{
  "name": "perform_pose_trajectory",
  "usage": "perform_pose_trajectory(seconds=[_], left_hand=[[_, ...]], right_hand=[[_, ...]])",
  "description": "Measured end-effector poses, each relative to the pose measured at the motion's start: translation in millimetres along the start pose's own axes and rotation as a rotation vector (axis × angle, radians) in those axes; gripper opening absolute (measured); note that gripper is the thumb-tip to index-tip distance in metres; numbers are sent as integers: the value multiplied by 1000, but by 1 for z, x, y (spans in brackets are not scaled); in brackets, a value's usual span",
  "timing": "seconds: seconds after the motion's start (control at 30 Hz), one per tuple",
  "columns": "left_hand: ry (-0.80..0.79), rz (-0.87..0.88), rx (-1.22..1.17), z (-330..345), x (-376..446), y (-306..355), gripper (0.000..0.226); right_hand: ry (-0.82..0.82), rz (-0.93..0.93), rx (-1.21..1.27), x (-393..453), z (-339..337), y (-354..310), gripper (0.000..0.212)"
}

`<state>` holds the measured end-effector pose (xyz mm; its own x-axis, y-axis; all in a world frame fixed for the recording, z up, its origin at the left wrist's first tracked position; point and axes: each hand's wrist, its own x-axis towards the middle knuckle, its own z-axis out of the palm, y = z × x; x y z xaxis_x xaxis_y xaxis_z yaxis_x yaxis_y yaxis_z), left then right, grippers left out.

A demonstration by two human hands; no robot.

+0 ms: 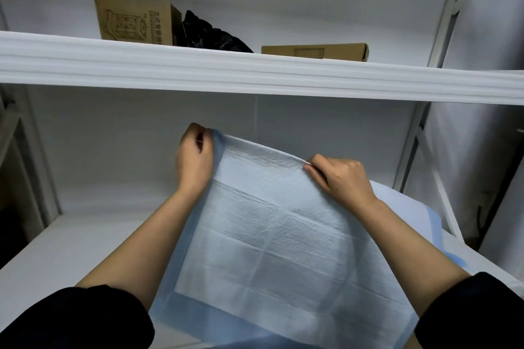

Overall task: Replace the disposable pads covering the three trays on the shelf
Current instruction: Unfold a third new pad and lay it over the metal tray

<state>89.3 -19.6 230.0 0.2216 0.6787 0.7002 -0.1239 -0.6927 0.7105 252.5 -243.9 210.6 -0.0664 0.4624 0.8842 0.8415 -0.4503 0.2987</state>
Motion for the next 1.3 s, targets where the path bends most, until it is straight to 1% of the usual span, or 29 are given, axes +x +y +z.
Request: perform_pose_trajectory(seconds=[0.1,0.2,0.33,0.4,0.47,0.5,0.57,0.63,0.7,0.8,0.9,0.97,1.07,1.13,1.17,1.23,1.27,1.3], left_hand=[[-5,-152,-181,-5,3,-4,26],[-38,-234,-244,-8,2,-7,32],[-61,-200,-230,-15,-1,-11,33],[-62,-160,-233,-19,-2,-9,34],[-70,-123,-184,-20,-2,-4,31],[-94,-127,-144,-20,-1,0,26],[-173,-212,-50,-19,2,10,16],[-271,-333,44,-21,6,13,25],[-387,-397,52,-26,10,11,29],[-549,-493,-153,-32,11,11,30],[-612,-607,-376,-37,8,14,27],[-670,-665,-520,-39,6,12,34],[-707,-678,-611,-42,4,8,42],[-725,-628,-561,-43,4,6,40],[-749,-567,-470,-45,5,6,42],[-824,-412,-199,-50,7,6,60],[-842,-364,-98,-50,8,7,64],[-842,-351,-39,-51,8,7,63]], right_hand=[[-11,-3,-2,-2,-1,3,50],[-13,-13,-2,-1,-3,3,51],[-5,-52,2,-2,-7,2,39],[-16,-69,-3,-3,-7,1,37],[-21,-76,-4,-5,-5,-2,36],[-24,-77,-5,-5,-4,-3,37],[-29,-79,-5,-6,-4,-5,38],[-26,-84,1,-6,-4,-5,38],[-26,-89,7,-6,-5,-6,38],[-18,-94,17,-7,-7,-6,38],[2,-107,43,-8,-11,-7,39],[10,-120,56,-8,-14,-7,37],[3,-136,72,-10,-16,-6,38],[-9,-138,78,-11,-18,-4,38],[-15,-139,77,-11,-19,-3,37],[-23,-147,69,-12,-20,-3,36],[-25,-152,67,-12,-21,-4,34],[-26,-157,69,-12,-22,-4,34]])
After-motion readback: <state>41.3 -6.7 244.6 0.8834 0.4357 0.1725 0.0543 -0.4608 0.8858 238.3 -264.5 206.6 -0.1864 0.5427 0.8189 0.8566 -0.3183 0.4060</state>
